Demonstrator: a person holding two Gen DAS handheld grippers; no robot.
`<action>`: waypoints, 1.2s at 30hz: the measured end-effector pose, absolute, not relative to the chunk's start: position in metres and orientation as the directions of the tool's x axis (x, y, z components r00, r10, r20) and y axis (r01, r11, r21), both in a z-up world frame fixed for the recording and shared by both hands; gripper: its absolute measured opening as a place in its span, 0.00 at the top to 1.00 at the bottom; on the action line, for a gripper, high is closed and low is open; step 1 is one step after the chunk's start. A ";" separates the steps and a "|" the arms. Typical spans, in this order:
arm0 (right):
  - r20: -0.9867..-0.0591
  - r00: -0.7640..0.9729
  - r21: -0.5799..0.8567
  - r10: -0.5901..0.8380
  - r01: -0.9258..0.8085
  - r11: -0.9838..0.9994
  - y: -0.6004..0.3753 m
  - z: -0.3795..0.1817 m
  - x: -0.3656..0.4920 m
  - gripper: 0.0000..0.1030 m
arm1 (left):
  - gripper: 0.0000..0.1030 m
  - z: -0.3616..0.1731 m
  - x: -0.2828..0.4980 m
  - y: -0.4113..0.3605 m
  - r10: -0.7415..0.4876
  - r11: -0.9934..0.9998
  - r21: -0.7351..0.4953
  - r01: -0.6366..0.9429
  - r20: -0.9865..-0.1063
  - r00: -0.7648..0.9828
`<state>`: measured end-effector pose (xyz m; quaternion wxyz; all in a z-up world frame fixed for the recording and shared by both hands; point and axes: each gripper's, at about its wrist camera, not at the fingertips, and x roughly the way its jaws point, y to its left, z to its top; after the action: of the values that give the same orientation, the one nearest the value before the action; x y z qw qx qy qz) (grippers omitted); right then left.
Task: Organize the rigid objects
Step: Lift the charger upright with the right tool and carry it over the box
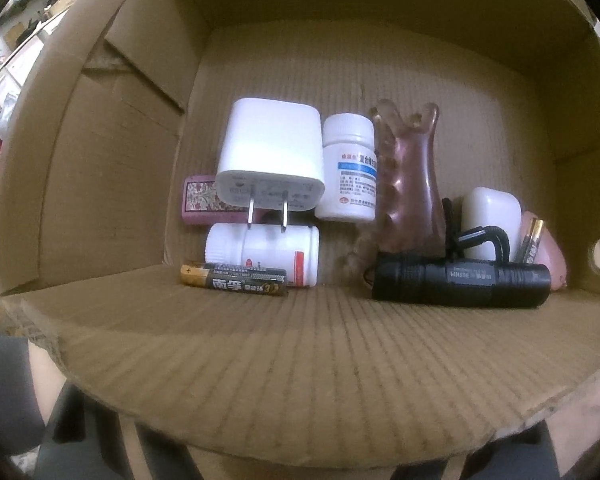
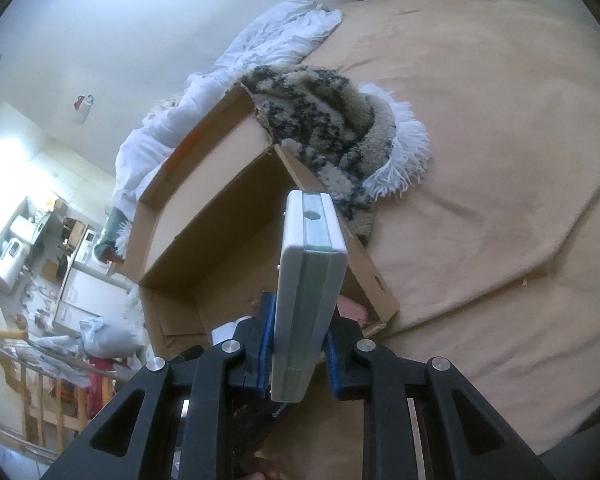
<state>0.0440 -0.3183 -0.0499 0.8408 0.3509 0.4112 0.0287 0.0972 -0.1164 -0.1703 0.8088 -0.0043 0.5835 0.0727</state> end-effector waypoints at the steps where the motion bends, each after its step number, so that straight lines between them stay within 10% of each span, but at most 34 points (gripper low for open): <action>1: -0.670 0.661 0.614 0.337 0.239 0.753 -0.318 -0.049 0.044 0.77 | 0.23 -0.169 0.097 -0.116 0.110 0.989 0.076 -0.123 -0.946 0.304; 23: -0.649 0.683 0.602 0.336 0.191 0.775 -0.324 -0.022 0.095 0.77 | 0.23 -0.035 0.075 -0.094 0.110 0.993 0.110 -0.028 -0.863 0.493; 36: -0.745 0.572 0.473 0.343 0.092 0.876 -0.308 -0.040 0.158 0.77 | 0.23 -0.053 0.135 -0.100 0.097 0.995 0.083 -0.051 -0.885 0.456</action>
<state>0.1576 -0.3077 -0.0397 0.8541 0.2379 0.4566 0.0735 0.1352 -0.1001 -0.0530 0.8528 0.0223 0.5199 0.0432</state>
